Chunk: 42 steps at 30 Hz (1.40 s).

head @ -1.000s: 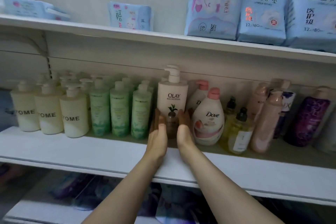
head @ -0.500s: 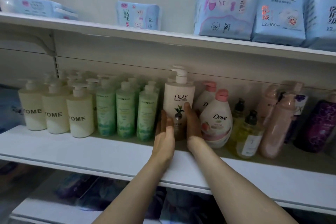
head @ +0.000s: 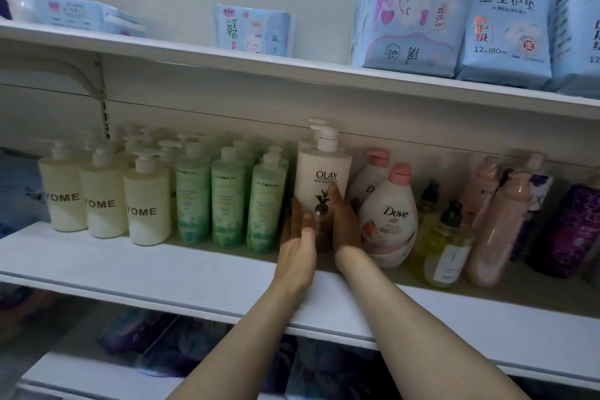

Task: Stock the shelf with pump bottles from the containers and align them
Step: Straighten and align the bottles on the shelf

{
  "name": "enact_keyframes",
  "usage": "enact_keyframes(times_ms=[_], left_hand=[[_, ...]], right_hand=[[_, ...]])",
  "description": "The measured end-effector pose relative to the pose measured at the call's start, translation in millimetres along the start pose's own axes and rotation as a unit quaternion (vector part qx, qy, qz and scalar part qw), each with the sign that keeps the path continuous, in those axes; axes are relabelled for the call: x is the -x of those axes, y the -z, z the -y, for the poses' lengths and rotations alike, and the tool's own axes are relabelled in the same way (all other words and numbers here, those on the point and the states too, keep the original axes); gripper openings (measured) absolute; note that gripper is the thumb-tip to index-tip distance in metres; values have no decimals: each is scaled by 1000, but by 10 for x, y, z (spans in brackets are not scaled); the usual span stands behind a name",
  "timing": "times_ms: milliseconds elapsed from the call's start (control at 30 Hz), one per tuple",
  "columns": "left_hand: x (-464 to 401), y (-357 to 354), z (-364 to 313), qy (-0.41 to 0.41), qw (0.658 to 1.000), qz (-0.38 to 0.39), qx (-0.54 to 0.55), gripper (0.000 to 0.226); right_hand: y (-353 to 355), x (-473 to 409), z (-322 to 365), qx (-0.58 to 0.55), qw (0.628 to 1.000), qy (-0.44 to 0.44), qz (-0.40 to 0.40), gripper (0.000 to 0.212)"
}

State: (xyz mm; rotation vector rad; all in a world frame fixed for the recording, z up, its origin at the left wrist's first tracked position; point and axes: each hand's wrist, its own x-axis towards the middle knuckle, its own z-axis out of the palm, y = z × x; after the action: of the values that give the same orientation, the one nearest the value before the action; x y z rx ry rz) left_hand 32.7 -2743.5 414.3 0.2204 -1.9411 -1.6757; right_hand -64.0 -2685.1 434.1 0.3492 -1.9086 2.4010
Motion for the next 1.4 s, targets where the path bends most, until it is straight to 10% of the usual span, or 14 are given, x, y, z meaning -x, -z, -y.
enact_keyframes(times_ms=[233, 400, 533, 1067, 1400], left_hand=[[5, 24, -8, 8, 1000, -2, -21, 59], [126, 36, -11, 11, 992, -44, -119, 85], [184, 44, -70, 18, 981, -84, -177, 91], [157, 62, -114, 46, 975, -88, -200, 112], [63, 11, -89, 86, 983, -31, -162, 82]], right_hand=[[-17, 273, 136, 25, 999, -26, -11, 113], [169, 526, 50, -25, 1000, -14, 0, 12], [164, 636, 109, -4, 1000, -28, 0, 5], [177, 860, 98, 81, 995, -61, 25, 53], [73, 810, 163, 48, 996, -73, 15, 66]])
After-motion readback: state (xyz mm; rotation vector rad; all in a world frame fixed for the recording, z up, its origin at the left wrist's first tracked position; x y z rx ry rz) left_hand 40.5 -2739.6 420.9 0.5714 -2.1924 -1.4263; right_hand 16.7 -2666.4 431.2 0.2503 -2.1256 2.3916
